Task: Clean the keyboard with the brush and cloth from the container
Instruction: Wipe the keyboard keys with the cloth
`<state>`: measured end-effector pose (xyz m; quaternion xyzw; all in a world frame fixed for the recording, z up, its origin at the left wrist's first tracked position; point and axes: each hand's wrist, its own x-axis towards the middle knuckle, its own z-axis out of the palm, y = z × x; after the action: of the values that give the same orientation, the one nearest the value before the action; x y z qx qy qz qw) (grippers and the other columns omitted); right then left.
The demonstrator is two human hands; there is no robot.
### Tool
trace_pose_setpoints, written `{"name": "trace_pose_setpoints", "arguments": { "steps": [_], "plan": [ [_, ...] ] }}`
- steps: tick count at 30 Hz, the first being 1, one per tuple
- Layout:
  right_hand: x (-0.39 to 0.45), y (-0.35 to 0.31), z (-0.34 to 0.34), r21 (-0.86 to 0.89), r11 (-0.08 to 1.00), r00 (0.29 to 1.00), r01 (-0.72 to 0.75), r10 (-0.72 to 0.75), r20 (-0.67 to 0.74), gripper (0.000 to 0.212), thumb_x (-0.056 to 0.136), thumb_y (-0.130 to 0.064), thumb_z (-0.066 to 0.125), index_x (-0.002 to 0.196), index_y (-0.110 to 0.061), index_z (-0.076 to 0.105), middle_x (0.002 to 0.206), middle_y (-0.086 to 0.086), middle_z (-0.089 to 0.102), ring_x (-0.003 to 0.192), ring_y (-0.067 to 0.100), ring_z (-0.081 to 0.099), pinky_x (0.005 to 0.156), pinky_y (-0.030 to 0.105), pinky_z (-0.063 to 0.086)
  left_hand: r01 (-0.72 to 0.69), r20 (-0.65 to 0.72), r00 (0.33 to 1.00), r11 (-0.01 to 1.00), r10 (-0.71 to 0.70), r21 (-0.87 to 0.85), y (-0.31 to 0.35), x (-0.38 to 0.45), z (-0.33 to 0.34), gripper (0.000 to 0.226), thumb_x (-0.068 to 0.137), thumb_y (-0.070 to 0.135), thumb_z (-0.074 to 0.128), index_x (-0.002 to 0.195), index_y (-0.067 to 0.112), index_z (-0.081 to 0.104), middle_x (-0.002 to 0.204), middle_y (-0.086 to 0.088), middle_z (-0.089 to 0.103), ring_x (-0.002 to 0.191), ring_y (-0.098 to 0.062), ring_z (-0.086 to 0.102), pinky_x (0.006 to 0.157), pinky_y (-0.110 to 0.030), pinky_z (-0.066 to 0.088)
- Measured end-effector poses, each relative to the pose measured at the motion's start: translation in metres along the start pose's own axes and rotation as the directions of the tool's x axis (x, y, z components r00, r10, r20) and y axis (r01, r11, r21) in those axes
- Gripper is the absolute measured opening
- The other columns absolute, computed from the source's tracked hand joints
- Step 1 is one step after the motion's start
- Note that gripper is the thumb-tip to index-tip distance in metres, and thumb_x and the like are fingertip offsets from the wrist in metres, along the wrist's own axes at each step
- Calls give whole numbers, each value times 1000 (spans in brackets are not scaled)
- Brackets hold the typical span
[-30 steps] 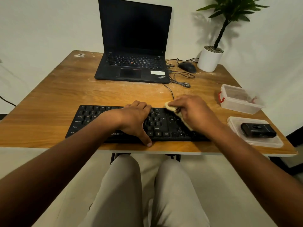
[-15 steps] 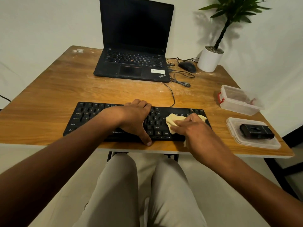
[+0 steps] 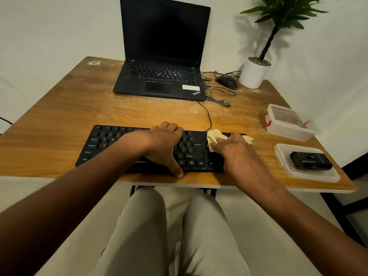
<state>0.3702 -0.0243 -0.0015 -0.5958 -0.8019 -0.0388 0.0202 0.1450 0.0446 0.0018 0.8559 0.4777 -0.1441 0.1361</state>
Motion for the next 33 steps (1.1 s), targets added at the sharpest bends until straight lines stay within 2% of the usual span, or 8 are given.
{"name": "trace_pose_setpoints", "arguments": {
  "steps": [3, 6, 11, 16, 21, 24, 28, 33],
  "plan": [
    [-15, -4, -2, -13, 1000, 998, -23, 24, 65, 59, 91, 5, 57, 137, -31, 62, 113, -3, 60, 101, 17, 47, 77, 31, 51, -4, -2, 1000, 1000, 4, 15, 0, 1, 1, 142, 64, 78, 79, 165, 15, 2, 169, -4, 11, 155, -26, 9, 127, -48, 18],
    [-13, 3, -23, 139, 985, 990, -101, 85, 114, 61, 92, 8, 56, 136, -34, 65, 126, 7, 63, 105, 23, 61, 88, 34, 54, -3, -1, 1000, 1000, 3, 14, 0, 0, 1, 141, 65, 77, 79, 165, 15, 1, 170, -3, 9, 156, -27, 8, 128, -48, 17],
    [13, 10, -35, 259, 948, 979, -186, 202, -38, 56, 94, 8, 56, 135, -27, 66, 131, 7, 67, 112, 24, 63, 96, 34, 52, 4, 2, 1000, 1000, -4, -6, 1, -2, 0, 142, 65, 77, 80, 165, 17, -1, 170, -2, 7, 156, -26, 6, 128, -48, 15],
    [1, -4, -15, 127, 980, 988, -151, 145, 55, 58, 90, 6, 60, 138, -28, 61, 101, -4, 42, 95, 16, 48, 82, 31, 52, -2, 9, 1000, 1000, 2, -9, 0, -2, 1, 142, 66, 77, 79, 165, 17, -3, 171, 0, 3, 157, -26, 2, 128, -47, 11],
    [-11, 9, -20, 194, 945, 963, -265, 252, 91, 63, 91, 5, 60, 136, -39, 64, 127, 8, 54, 105, 26, 60, 88, 29, 48, -3, 4, 1000, 1000, 3, -12, 0, -1, 2, 142, 66, 77, 79, 165, 16, -3, 172, -1, 3, 157, -27, 2, 129, -48, 11],
    [-32, 17, -30, 316, 916, 960, -248, 277, -50, 53, 96, 7, 52, 130, -29, 71, 134, 5, 67, 115, 22, 63, 97, 27, 48, -7, 4, 1000, 1000, 7, -8, 0, -1, 2, 142, 66, 77, 78, 165, 16, -4, 171, -2, 3, 157, -27, 2, 129, -48, 11],
    [-58, 4, -19, 474, 866, 942, -158, 276, -190, 31, 95, -3, 67, 117, -22, 78, 118, -5, 75, 86, 8, 66, 84, 29, 55, -7, 4, 1000, 1000, 7, -6, 1, -2, 2, 141, 67, 77, 78, 165, 15, -4, 171, -2, 4, 157, -27, 3, 129, -48, 12],
    [-37, -12, 14, 379, 924, 921, -57, 195, -338, 18, 89, 0, 74, 95, -15, 82, 92, 1, 76, 84, 24, 65, 76, 37, 57, -7, 5, 1000, 1000, 7, -13, 1, -3, 0, 142, 66, 76, 79, 165, 16, -3, 171, -2, 6, 157, -26, 4, 128, -47, 12]
  ]
}}
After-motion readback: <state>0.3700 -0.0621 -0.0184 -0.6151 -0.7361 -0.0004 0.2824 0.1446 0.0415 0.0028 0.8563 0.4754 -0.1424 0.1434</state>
